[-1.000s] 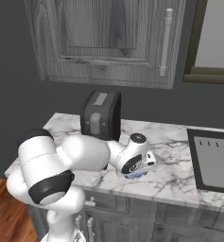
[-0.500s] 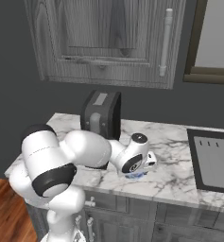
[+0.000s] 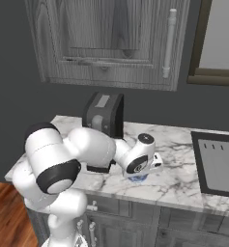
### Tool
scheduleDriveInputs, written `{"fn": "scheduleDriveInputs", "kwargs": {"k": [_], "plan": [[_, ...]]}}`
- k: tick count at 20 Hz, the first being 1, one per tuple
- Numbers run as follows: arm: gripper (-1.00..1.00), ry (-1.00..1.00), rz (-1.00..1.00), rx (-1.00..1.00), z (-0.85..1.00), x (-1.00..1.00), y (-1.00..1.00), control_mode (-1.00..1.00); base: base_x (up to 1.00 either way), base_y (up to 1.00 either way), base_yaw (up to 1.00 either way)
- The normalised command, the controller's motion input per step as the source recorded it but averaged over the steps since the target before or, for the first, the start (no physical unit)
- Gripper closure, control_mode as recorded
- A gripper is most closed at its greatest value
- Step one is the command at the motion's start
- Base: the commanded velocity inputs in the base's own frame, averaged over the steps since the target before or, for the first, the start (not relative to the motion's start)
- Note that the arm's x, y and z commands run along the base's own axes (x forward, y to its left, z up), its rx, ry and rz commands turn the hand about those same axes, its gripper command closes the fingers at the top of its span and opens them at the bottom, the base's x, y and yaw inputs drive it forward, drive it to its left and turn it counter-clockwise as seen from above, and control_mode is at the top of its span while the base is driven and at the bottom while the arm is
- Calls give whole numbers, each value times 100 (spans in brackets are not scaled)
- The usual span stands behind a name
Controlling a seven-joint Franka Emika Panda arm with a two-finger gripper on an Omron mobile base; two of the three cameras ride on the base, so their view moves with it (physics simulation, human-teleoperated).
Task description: Take a sugar cube from the saucer and place it inside the coffee. Then, grab milk from the fridge and place it next to the coffee on the counter to sweeten the coffee.
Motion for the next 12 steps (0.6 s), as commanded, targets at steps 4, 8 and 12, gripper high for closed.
{"fn": "scheduleDriveInputs", "kwargs": {"k": [4,8,12], "plan": [[100,0,0,0,0,1,0,-100,0,0,0],[100,0,0,0,0,-6,-1,-100,0,0,0],[100,-6,0,0,21,-45,-1,-100,0,0,0]]}}
